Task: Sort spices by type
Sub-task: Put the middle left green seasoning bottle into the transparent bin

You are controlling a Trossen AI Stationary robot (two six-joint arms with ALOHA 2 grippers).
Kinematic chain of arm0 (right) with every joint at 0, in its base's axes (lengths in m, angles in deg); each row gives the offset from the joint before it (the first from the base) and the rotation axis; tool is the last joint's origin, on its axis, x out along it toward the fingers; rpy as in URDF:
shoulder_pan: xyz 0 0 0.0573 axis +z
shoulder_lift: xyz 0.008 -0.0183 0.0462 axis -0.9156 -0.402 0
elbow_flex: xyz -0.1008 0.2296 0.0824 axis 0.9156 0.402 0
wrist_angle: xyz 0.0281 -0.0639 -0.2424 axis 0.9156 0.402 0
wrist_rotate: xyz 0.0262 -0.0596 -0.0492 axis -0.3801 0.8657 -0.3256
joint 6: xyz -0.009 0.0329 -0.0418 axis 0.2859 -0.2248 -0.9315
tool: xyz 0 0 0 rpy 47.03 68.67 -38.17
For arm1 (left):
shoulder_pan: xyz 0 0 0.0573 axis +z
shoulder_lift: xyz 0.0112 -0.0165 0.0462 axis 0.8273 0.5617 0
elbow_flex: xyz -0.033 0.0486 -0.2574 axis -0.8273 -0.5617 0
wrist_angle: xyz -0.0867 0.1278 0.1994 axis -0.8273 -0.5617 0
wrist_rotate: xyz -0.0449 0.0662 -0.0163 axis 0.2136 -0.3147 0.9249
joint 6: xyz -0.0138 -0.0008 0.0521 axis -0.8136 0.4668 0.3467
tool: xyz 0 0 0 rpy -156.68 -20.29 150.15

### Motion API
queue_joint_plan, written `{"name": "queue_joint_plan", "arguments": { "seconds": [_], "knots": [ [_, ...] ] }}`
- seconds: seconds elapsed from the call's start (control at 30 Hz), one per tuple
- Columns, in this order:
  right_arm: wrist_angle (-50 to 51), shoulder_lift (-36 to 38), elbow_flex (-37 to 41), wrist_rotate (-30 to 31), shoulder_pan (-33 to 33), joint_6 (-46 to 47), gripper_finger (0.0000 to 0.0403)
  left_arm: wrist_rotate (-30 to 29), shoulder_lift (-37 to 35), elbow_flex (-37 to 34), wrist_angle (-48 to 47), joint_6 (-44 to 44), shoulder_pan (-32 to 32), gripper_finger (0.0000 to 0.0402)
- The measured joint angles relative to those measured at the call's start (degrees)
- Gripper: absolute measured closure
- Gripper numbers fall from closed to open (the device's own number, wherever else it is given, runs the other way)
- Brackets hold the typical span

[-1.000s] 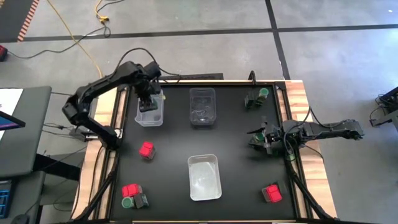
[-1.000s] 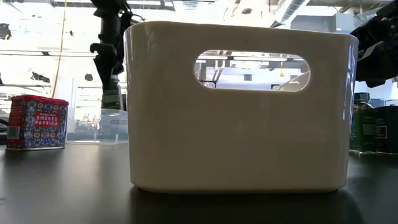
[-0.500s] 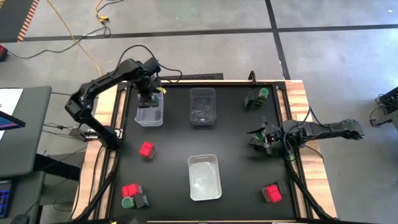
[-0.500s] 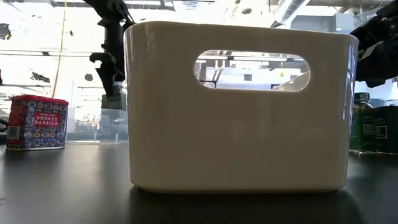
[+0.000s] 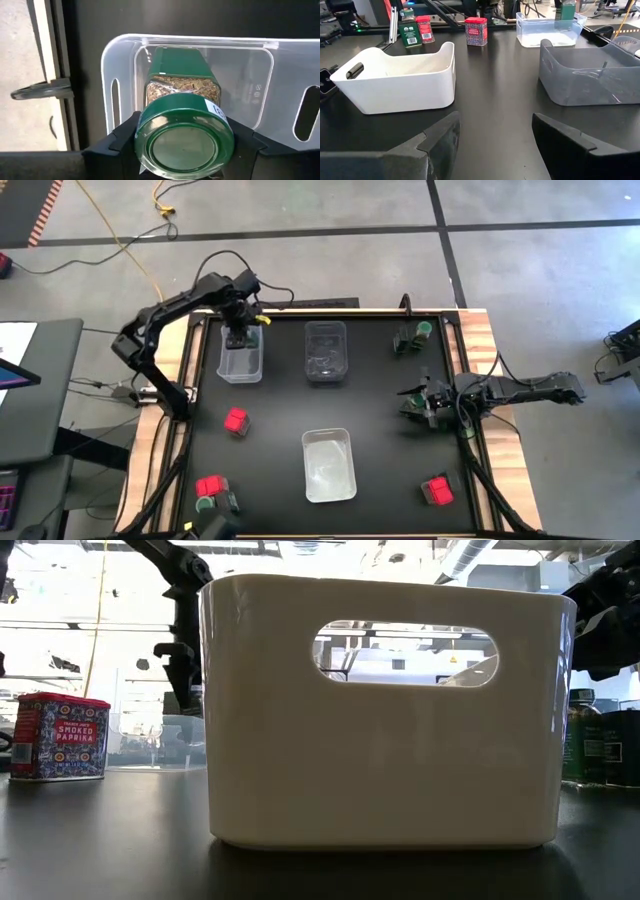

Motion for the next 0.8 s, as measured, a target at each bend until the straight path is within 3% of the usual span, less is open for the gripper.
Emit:
{"name": "queue_joint_plan", "arguments": {
  "seconds": [0.8],
  "knots": [
    [0.01, 0.0, -0.01, 0.0, 0.0, 0.0, 0.0126, 1.43, 0.02, 0.0, 2.44, 5.78, 2.82, 0.0209]
  ]
}}
